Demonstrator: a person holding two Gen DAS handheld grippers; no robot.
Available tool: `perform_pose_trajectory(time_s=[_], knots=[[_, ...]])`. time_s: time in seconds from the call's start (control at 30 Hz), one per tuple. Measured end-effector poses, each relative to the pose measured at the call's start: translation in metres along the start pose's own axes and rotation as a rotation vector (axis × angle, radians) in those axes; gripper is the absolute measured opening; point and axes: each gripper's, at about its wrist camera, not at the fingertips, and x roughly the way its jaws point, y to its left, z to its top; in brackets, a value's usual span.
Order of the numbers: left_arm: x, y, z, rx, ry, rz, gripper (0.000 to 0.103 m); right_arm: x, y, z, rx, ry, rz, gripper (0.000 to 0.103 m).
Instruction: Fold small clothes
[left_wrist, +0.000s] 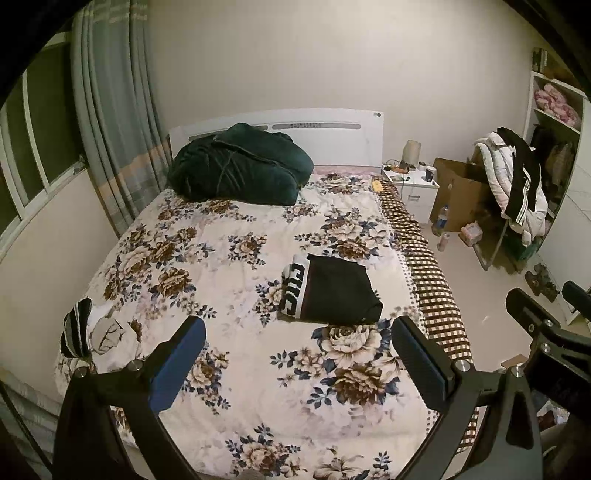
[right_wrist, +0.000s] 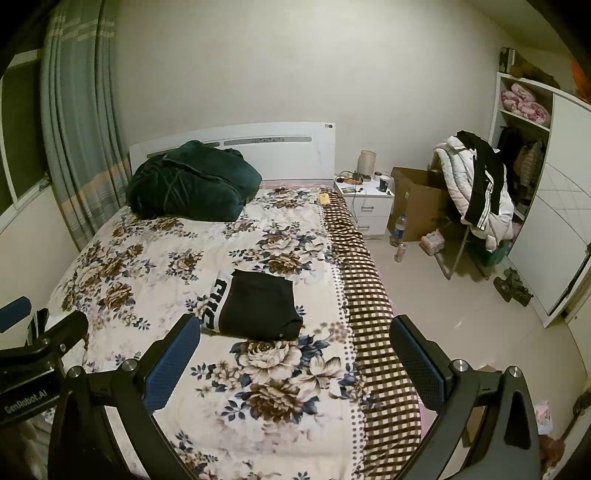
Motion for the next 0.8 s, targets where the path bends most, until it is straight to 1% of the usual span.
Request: perform_pose_trajectory(time_s=[0.8], knots=[[0.002,0.007,0.001,-0.007,0.006,-0.009,0.103,0.014,-0.002,0.003,-0.016,0.02,0.022,0.103]])
